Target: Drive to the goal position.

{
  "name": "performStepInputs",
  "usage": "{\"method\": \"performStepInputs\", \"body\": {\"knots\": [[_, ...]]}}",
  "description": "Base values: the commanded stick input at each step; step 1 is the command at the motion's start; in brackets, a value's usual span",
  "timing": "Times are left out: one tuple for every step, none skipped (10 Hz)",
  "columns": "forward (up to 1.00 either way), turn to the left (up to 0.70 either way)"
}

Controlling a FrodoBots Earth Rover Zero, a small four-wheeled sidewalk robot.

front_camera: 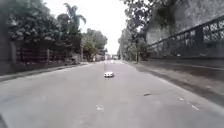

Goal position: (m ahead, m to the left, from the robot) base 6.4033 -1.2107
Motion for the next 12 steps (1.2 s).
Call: {"method": "performStepInputs", "body": {"knots": [[1.0,0.0],[1.0,-0.03],[1.0,-0.26],[1.0,-0.3],[1.0,-0.07],[1.0,0.0],[1.0,0.0],[1.0,0.0],[1.0,0.0],[1.0,-0.37],[1.0,-0.27],[1.0,-0.08]]}}
